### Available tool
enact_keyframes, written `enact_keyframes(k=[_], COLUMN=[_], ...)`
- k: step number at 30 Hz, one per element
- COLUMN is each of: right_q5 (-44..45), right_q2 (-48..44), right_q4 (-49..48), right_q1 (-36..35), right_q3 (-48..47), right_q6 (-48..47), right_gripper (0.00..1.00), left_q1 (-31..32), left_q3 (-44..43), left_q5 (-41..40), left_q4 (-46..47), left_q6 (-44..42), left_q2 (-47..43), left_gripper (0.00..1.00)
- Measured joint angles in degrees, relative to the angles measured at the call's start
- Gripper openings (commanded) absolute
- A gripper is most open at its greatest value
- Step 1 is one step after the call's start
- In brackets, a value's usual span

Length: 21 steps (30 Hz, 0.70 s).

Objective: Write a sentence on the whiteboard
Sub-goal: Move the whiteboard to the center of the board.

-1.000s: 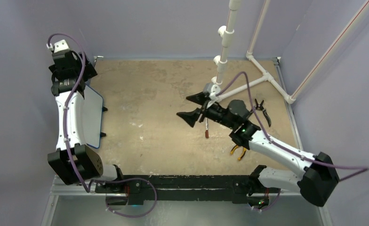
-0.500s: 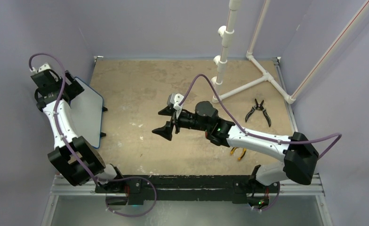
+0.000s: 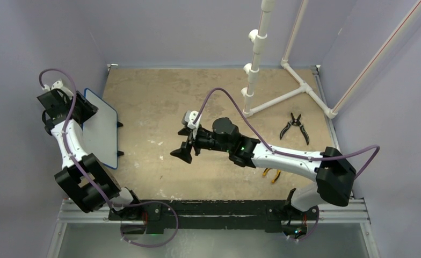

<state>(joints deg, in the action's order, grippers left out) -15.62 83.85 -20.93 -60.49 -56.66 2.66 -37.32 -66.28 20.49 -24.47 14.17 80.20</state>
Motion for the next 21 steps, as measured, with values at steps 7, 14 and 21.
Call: enact_keyframes(k=[7, 14, 21], right_q5=[1.20, 2.45, 2.99], right_q2=[1.16, 1.16, 0.09], right_q4=[0.85, 0.87, 0.79], right_q1=[-0.39, -0.59, -0.59], right_q3=[-0.22, -0.22, 0.31], right_q6=[-0.81, -1.36, -1.42], right_gripper=[0.86, 0.86, 0.87], left_q1=[-0.31, -0.87, 3.08], left_q3=[4.92, 8.35, 8.98], left_q5=[3.54, 10.45, 16.04], left_q4=[5.86, 13.40, 18.10], left_q6=[-0.04, 0.31, 1.42], left_q2=[-3.39, -4.33, -3.48], left_gripper=[0.00, 0.00, 0.00])
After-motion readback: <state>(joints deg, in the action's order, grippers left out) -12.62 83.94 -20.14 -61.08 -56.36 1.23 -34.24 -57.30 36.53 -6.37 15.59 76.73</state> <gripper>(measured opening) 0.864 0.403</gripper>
